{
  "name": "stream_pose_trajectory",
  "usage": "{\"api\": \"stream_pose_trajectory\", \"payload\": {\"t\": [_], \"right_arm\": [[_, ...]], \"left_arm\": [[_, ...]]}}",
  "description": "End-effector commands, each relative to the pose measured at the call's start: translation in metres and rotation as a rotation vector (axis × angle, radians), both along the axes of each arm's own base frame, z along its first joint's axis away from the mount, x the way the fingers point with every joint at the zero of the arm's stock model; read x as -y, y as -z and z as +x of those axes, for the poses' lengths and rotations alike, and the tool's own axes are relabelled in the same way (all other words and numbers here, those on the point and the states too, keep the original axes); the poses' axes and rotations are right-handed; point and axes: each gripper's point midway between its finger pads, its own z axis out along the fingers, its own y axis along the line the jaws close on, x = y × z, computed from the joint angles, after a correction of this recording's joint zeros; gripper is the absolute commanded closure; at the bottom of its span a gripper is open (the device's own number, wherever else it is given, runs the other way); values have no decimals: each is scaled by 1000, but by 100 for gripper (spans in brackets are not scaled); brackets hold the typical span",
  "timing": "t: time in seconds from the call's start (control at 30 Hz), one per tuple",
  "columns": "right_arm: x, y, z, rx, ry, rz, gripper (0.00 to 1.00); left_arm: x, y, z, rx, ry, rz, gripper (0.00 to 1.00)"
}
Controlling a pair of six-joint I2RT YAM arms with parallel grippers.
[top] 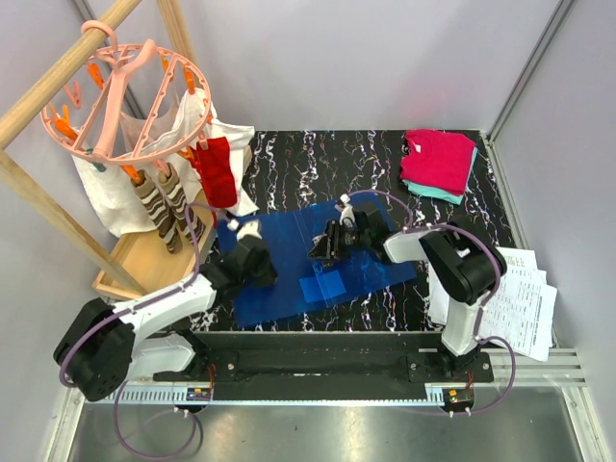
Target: Put the files into the folder
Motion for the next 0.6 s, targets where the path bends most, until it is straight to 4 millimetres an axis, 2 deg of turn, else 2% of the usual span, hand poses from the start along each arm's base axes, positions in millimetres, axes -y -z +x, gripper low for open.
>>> {"api": "stream_pose_trajectory", "payload": {"t": [0.0,0.07,0.17,0.27,0.4,0.5,0.57], "right_arm": [[16,-39,4,44,3,-1,53],[28,-58,15,78,35,5,51],[52,-62,26,87,97,-42,49],[71,-35,31,51,155,-127,48],[94,19,32,-63,258,-231,50],[103,49,29,-120,293,-284,50],[105,58,30,-132,302,-304,49]], "left_arm": [[-16,6,12,58,-151,-29,85],[-29,16,7,41,-196,15,87],[-38,24,1,24,-230,32,89],[-39,25,-1,25,-235,21,89],[-41,31,-3,11,-238,31,89],[-42,36,-5,0,-234,40,89],[-41,37,-5,1,-229,41,89]]}}
